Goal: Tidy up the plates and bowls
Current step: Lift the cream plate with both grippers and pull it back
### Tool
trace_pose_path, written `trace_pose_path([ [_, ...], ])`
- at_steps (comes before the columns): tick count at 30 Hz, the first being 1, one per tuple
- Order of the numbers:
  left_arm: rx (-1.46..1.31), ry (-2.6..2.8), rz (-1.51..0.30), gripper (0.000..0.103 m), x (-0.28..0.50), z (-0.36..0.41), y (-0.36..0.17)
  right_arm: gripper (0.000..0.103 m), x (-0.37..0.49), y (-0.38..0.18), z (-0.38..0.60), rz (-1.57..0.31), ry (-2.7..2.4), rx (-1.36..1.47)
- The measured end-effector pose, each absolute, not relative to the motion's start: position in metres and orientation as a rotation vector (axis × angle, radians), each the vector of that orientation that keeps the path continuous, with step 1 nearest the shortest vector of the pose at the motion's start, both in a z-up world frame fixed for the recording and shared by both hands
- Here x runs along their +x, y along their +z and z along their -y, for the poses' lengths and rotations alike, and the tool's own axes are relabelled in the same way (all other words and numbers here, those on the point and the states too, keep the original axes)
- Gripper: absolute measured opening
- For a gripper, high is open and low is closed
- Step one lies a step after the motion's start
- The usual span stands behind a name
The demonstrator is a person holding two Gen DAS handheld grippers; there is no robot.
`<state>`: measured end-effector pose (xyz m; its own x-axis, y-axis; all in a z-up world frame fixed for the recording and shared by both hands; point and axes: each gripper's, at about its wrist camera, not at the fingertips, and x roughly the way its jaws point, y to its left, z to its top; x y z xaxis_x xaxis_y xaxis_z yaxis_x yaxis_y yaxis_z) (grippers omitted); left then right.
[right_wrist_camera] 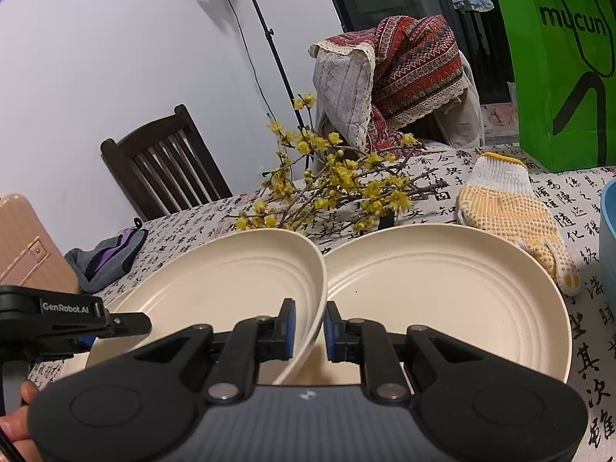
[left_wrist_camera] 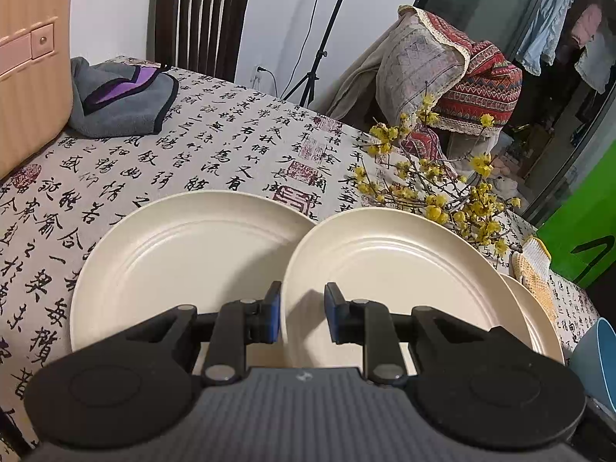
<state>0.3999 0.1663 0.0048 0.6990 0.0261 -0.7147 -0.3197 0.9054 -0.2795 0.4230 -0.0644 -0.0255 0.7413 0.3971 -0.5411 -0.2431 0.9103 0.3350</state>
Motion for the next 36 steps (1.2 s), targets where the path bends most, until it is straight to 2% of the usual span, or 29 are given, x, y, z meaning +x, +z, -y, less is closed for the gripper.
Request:
trace_pose_path([
  [36,-0.362,0.198,-0.708,0.023,0.389,-0.160,0.024,0.015,0.413,-0.014,0.067,-0.588,0.367,0.237],
])
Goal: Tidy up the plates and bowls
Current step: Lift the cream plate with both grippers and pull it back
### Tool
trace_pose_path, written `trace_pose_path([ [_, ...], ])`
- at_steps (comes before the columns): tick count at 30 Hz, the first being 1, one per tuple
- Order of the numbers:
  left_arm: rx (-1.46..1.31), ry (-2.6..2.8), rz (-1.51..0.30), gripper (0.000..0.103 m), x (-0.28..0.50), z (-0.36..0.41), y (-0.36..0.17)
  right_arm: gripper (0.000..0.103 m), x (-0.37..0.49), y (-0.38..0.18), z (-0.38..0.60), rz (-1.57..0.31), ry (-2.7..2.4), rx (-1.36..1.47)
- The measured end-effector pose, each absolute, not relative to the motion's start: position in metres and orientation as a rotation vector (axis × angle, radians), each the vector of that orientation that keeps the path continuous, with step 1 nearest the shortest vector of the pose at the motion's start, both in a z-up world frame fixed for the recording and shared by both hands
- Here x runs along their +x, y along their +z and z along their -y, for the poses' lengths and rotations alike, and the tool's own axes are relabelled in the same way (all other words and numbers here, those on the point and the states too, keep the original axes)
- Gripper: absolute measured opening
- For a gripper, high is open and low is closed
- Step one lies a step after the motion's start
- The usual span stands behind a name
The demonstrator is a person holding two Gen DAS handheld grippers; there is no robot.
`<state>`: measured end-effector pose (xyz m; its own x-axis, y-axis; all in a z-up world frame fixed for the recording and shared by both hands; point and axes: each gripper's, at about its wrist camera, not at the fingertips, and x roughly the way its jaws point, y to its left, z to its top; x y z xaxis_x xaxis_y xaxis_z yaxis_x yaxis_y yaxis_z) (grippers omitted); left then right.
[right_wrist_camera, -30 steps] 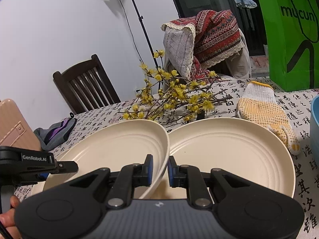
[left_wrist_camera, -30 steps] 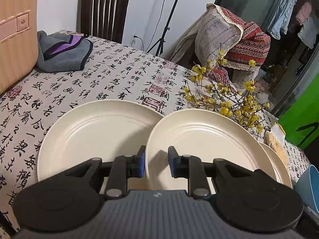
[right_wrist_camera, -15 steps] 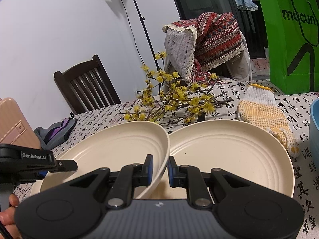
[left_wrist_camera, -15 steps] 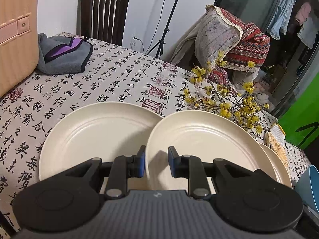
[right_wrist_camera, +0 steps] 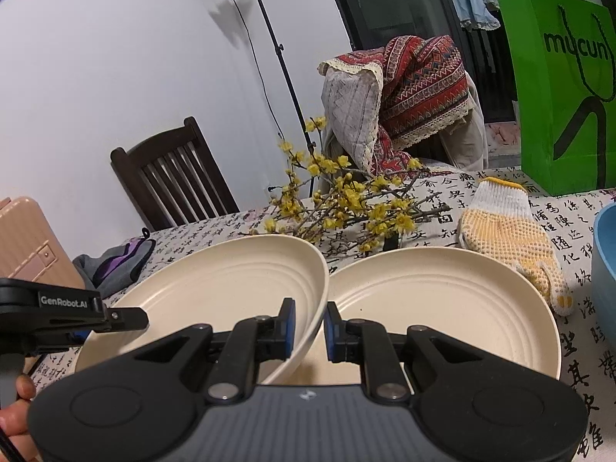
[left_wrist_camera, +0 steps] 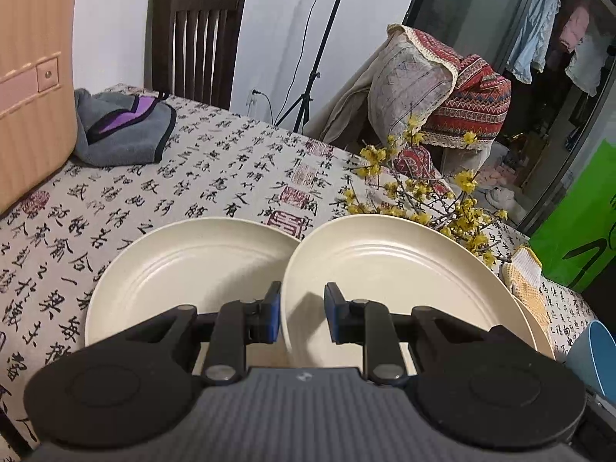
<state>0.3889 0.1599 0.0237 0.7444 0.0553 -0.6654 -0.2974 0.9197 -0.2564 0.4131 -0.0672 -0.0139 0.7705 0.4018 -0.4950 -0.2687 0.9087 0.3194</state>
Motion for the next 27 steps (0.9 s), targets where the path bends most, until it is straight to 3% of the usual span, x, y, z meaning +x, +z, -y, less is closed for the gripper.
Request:
trace_pose_path([
  [27,-0.338,0.198,-0.643,0.023,0.377,-0.153,0.038,0.015,0.403,-0.001,0.073,-0.542,0.373,0.253],
])
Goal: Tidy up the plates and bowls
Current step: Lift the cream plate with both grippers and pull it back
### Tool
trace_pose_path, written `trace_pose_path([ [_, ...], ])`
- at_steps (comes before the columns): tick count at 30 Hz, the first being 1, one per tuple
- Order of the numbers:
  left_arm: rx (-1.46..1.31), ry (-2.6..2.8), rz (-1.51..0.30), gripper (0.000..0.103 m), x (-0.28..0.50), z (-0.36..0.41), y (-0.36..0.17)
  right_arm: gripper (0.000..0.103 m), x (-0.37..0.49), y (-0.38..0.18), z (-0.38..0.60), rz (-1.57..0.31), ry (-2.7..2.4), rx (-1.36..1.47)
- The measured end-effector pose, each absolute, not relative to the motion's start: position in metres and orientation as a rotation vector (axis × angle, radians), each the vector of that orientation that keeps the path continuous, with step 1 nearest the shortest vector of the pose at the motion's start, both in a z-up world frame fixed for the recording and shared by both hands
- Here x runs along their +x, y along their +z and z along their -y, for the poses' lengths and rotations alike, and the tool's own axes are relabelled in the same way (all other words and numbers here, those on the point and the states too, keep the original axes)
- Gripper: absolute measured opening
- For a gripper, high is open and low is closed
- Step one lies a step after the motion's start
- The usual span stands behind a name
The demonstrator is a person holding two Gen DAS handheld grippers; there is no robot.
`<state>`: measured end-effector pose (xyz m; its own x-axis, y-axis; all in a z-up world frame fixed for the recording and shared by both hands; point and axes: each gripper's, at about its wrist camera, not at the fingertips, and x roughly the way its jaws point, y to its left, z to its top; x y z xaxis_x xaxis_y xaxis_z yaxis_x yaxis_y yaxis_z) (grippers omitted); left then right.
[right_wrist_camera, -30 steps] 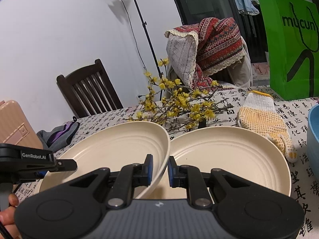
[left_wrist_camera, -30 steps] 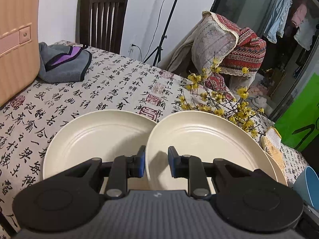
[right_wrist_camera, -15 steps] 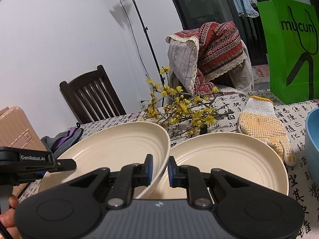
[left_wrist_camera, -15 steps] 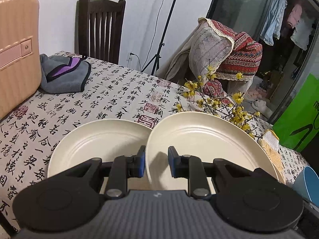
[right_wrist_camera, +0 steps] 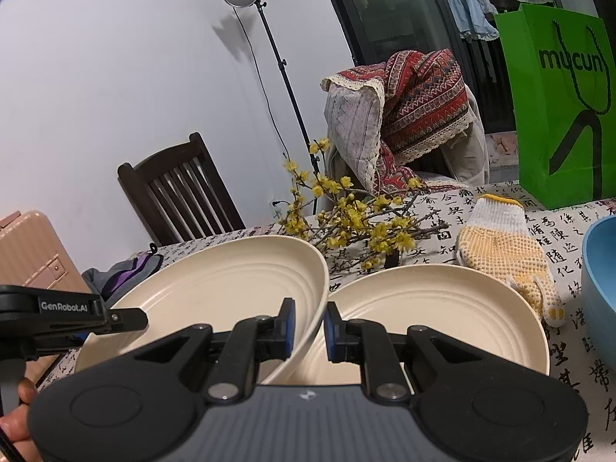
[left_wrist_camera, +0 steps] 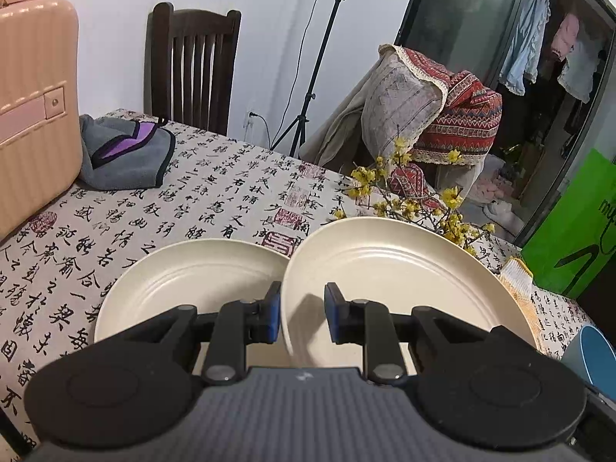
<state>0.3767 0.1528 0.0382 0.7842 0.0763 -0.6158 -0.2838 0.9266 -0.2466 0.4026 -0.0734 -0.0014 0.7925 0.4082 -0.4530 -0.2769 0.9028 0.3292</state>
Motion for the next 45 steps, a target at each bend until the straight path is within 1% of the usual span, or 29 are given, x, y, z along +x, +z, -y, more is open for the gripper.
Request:
trace_pose_path([
  [20,-0.329,0.195,-0.605,0.023,0.348,-0.146,0.065,0.015,0.378,0.022,0.078,-0.499,0.383,0.258],
  [45,-0.305,0.162,-0.561,0.023,0.303,-0.138,0.081,0.015,0.331,0.042,0.090,-0.431,0.384,0.239],
])
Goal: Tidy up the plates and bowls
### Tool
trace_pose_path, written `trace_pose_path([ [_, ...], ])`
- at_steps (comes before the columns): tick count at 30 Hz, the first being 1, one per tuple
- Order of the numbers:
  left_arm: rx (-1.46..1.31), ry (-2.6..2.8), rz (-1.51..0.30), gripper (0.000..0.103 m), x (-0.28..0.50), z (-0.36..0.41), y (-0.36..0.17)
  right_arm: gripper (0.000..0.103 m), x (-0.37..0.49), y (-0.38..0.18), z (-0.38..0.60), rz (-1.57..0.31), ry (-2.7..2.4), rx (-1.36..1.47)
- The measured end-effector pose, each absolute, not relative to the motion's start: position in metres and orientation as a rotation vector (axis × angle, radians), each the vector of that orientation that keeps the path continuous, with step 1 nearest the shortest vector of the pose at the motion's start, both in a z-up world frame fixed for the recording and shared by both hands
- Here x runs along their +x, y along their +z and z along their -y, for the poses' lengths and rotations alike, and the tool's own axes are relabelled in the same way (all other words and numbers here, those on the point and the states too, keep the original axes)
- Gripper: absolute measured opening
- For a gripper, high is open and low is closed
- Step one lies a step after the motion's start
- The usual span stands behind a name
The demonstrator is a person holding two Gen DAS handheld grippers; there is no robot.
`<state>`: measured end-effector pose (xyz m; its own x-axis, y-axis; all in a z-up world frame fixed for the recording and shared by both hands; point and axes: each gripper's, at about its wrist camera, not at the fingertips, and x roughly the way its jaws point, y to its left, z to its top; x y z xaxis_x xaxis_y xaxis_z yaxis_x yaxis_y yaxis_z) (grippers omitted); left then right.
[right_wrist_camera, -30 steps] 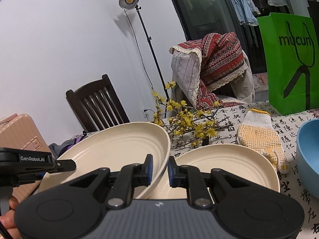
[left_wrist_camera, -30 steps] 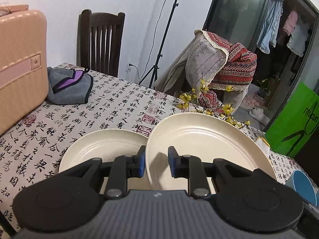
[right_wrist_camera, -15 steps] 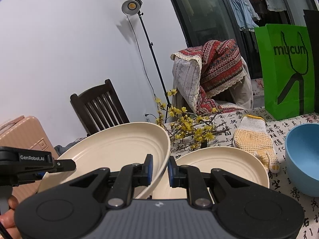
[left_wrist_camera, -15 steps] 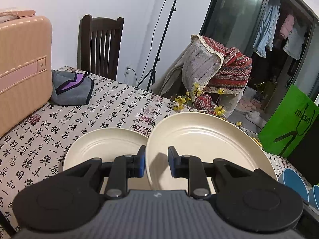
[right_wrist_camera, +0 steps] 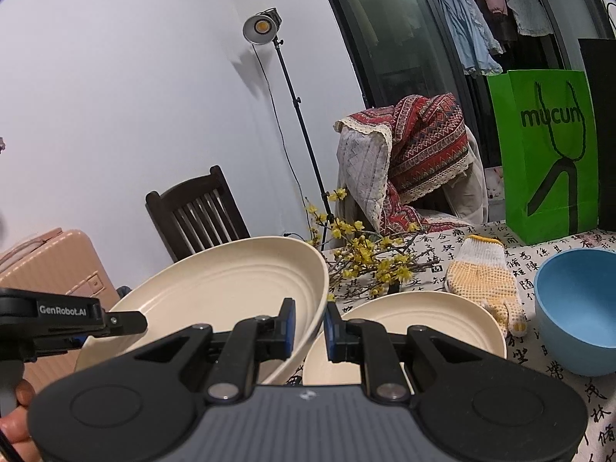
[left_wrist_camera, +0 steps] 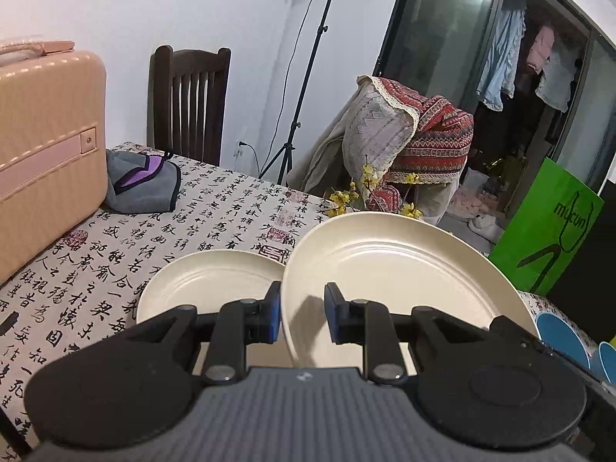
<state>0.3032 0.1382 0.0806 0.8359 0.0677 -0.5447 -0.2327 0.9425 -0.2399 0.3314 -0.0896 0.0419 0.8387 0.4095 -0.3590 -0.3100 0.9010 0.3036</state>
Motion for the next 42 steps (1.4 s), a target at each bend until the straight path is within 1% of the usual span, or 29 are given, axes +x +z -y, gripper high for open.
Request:
trace_pose_path([
  [42,-0.297,0.105,-0.492,0.023,0.219,-0.117,0.109,0.015,0.261,0.063,0.119,-0.362,0.377,0.263],
])
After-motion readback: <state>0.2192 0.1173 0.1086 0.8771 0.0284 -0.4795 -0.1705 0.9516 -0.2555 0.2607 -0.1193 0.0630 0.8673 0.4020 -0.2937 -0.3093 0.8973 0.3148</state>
